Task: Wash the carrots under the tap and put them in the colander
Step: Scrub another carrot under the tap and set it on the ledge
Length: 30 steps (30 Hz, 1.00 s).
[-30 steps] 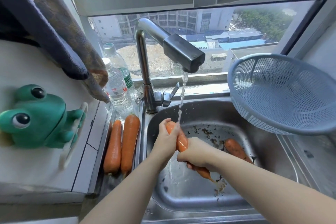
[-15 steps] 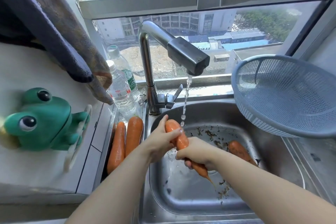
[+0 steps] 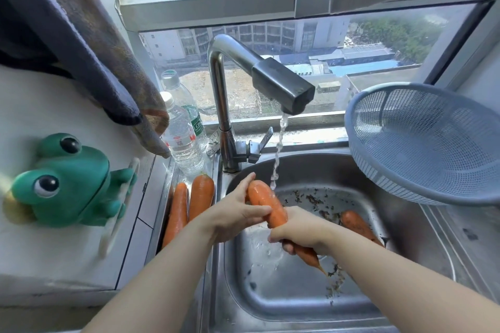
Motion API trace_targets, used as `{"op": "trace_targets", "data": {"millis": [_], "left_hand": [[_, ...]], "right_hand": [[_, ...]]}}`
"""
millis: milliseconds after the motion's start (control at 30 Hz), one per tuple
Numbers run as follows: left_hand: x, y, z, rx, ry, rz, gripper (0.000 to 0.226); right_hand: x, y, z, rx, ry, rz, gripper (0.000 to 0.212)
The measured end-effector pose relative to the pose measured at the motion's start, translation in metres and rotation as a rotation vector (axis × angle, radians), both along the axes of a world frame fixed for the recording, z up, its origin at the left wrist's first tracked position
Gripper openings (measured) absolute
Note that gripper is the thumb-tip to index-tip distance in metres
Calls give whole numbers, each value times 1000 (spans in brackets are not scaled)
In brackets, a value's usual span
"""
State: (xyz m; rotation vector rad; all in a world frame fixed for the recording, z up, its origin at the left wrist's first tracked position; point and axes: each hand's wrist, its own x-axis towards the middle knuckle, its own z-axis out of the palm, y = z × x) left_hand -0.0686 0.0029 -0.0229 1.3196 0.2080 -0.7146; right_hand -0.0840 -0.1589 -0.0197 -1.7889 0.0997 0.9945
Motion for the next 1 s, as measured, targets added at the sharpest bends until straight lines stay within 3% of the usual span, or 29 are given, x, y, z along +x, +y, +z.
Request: {"op": "trace_targets", "data": {"millis": [200,333,500,633,800,867,1000], "left_hand": [[-6,-21,0,284,-235,105,88],[-16,-40,-12,562,-395,206,60],[-17,-34,-23,337,-266,275,9],[-21,-31,-11,-17,-44,219,31],[-25,-21,-9,39,-114,57,69],[-23,-21,-8,144,-157,66,64],[-17,-27,-7,360,-180,210,26]], "right_hand": [[2,7,-1,-198,-182,-17,12],[-7,7,-7,-277,-282,-13,11],[-8,-1,-3,-188,-43,14,11],[-2,-11,6,-6,135,-21,14],[-2,-9,7,43,193,-33,16],[-4,-4,5,43,189,-65,14],[-5,5,4,70,213,-87,13]]}}
